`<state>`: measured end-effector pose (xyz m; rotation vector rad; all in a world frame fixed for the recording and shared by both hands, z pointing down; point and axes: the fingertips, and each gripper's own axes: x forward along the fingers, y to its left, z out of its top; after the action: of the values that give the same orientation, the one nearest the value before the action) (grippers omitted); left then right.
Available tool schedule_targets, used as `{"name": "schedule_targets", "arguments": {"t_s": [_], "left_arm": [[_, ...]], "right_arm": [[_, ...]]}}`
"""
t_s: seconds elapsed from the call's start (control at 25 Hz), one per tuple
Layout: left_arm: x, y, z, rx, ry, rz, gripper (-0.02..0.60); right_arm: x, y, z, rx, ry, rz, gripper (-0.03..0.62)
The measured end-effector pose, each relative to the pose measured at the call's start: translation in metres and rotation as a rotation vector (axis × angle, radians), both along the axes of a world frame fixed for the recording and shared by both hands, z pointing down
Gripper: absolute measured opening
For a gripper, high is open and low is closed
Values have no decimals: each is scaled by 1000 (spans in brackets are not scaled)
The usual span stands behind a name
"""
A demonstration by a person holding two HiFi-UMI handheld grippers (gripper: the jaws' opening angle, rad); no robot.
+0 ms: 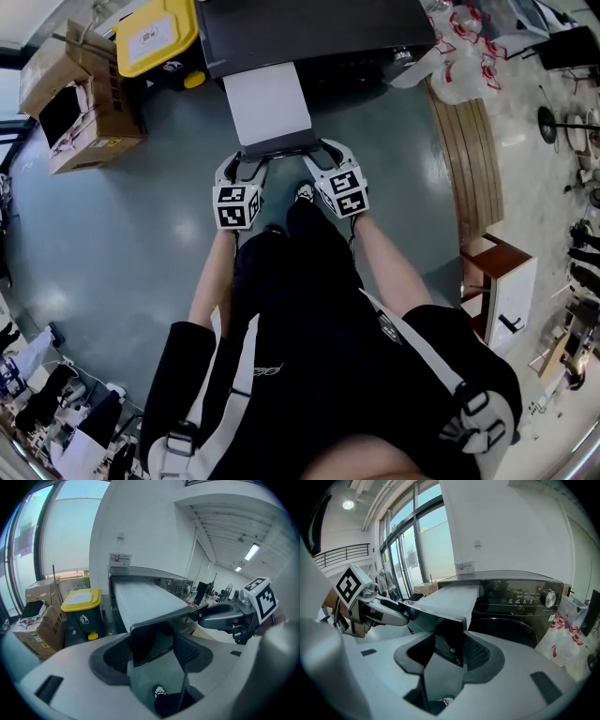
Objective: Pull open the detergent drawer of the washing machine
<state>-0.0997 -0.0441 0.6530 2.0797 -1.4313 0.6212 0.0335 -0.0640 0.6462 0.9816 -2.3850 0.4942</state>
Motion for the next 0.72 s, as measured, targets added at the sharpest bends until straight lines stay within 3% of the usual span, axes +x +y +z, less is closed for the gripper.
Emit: {"name": "schedule_targets", "arguments": {"t_s": [0.72], "left_arm": [[1, 12, 2, -1, 7, 5, 284]], "right_arm": [[1, 13, 3, -6, 10, 14, 192]]}}
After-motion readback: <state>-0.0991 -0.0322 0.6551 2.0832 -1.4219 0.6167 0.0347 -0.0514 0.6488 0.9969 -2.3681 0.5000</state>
